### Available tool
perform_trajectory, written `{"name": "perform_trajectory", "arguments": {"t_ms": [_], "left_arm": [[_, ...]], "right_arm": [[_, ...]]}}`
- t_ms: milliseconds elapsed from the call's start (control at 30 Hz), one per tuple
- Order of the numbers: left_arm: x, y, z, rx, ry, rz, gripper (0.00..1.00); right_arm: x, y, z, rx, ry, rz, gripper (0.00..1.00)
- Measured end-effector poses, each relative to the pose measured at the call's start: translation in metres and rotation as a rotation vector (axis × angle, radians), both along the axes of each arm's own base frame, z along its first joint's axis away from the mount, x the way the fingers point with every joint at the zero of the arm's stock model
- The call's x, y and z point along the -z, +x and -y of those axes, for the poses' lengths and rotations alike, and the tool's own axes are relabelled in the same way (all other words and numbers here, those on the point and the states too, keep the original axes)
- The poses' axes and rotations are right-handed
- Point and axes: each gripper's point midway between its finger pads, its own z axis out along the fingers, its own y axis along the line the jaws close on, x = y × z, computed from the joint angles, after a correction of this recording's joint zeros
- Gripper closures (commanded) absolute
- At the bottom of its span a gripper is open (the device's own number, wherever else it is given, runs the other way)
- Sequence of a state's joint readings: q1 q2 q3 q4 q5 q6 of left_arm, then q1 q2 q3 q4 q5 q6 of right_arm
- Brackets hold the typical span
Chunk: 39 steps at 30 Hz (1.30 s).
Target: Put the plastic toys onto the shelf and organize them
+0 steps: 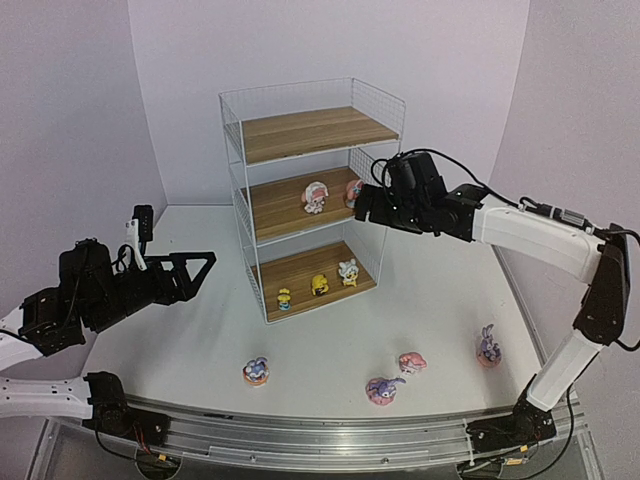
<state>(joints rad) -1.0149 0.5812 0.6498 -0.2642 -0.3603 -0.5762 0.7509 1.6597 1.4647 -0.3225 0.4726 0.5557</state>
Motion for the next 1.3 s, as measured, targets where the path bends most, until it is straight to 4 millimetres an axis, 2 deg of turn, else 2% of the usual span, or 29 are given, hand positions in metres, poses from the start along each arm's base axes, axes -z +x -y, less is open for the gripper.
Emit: {"name": "perform_trajectory", "arguments": {"t_ms": [500, 933, 1300], "left_arm": [[0.0, 0.0, 0.0, 0.0, 0.0, 0.0, 0.0], [0.002, 0.0, 0.0, 0.0, 0.004, -0.001, 0.0], [0.001, 0.0, 0.0, 0.001, 0.001, 0.001, 0.0]], "right_arm": [[0.002, 0.007, -0.006, 0.025, 0.047, -0.001, 0.02], [-0.005, 0.013, -0.015, 0.038, 0.151, 0.03, 0.02], [0.008, 0.008, -0.017, 0.014, 0.152, 0.021, 0.02]]}}
